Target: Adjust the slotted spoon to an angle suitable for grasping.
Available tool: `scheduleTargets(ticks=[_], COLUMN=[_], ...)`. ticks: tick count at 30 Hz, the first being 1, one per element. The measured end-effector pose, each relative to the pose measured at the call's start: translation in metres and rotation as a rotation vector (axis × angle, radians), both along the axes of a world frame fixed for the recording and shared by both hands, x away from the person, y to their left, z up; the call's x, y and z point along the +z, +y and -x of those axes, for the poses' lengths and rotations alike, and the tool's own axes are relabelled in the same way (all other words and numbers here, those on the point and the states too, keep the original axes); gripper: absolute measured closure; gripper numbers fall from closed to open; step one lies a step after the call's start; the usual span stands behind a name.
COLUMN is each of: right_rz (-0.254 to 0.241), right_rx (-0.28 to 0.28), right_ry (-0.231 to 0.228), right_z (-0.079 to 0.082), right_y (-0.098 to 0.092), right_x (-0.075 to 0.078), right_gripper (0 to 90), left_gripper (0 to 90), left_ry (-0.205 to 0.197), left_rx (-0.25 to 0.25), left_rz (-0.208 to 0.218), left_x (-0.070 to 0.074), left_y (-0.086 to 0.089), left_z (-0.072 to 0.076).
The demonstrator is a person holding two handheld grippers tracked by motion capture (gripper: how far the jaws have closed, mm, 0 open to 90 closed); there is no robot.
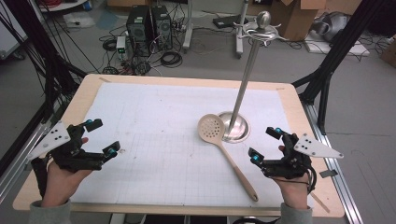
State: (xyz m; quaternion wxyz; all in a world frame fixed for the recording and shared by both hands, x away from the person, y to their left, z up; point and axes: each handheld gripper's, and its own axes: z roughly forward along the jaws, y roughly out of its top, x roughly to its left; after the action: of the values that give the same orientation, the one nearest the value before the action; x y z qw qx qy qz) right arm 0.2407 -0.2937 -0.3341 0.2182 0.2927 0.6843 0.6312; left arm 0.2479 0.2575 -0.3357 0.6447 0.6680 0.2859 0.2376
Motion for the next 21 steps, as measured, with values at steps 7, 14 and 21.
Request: scheduleTargets(ticks=[7, 14, 21], right_rz=[0.033, 0.046, 0.053], right_rx=[-0.002, 0.030, 0.029], right_ry=[0.034, 0.038, 0.068], right_z=[-0.003, -0.004, -0.005], right_y=[0.002, 0.003, 0.002], right_x=[-0.003, -0.008, -0.013], right_gripper=[13.6, 39.3, 57.3], left_gripper=[1.8, 1.8, 1.8], left_ry=[0.022, 0.033, 0.038], left_rx=[0.014, 0.000, -0.018], left_rz=[-0.007, -0.031, -0.033], left_x=[-0.008, -0.013, -0.014], left_y=[-0.002, -0.009, -0.014], left_z=[-0.003, -0.006, -0.007])
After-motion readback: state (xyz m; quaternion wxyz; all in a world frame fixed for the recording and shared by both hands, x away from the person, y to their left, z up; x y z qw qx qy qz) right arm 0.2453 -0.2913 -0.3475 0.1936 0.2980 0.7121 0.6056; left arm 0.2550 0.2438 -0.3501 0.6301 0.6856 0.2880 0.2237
